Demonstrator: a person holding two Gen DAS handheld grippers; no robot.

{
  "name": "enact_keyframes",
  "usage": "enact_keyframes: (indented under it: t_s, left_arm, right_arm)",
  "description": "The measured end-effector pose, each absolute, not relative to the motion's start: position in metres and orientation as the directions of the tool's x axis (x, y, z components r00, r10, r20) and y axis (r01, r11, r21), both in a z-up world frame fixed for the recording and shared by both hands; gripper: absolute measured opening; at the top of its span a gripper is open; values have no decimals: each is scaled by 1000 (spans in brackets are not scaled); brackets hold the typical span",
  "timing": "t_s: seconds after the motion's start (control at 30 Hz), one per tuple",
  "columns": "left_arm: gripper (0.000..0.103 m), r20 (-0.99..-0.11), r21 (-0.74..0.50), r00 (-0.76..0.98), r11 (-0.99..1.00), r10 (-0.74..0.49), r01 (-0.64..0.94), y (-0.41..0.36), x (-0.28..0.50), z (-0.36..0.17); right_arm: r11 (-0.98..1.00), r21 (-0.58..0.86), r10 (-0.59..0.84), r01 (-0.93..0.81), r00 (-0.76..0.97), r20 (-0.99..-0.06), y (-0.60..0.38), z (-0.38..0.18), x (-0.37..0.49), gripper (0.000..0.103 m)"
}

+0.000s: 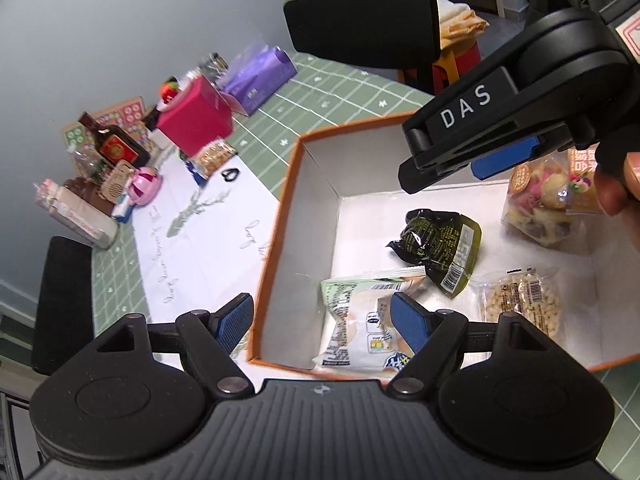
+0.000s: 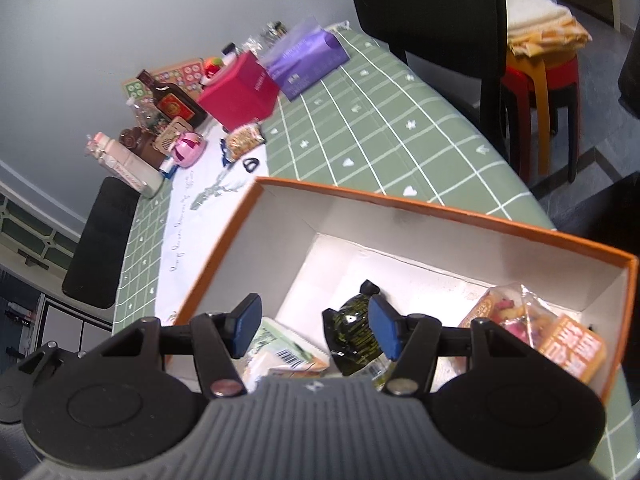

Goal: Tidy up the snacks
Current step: 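Move the left tool to the red-capped chocolate bottle while the right tool approaches the candy tray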

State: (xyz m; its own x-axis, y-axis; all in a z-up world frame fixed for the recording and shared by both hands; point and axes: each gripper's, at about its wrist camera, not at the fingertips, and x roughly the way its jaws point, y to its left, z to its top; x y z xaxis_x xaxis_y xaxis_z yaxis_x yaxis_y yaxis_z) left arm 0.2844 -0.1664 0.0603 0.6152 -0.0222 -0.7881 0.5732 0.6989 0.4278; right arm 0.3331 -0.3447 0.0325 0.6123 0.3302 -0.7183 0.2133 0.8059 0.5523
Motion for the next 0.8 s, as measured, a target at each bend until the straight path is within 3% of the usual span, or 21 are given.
enact_keyframes:
  t_s: [0.8]
  left_arm:
    - [91, -708, 427, 706, 780, -26, 457, -100, 215, 124]
  right_arm:
    - [885, 464, 317, 44, 674, -667, -298, 114, 247, 59]
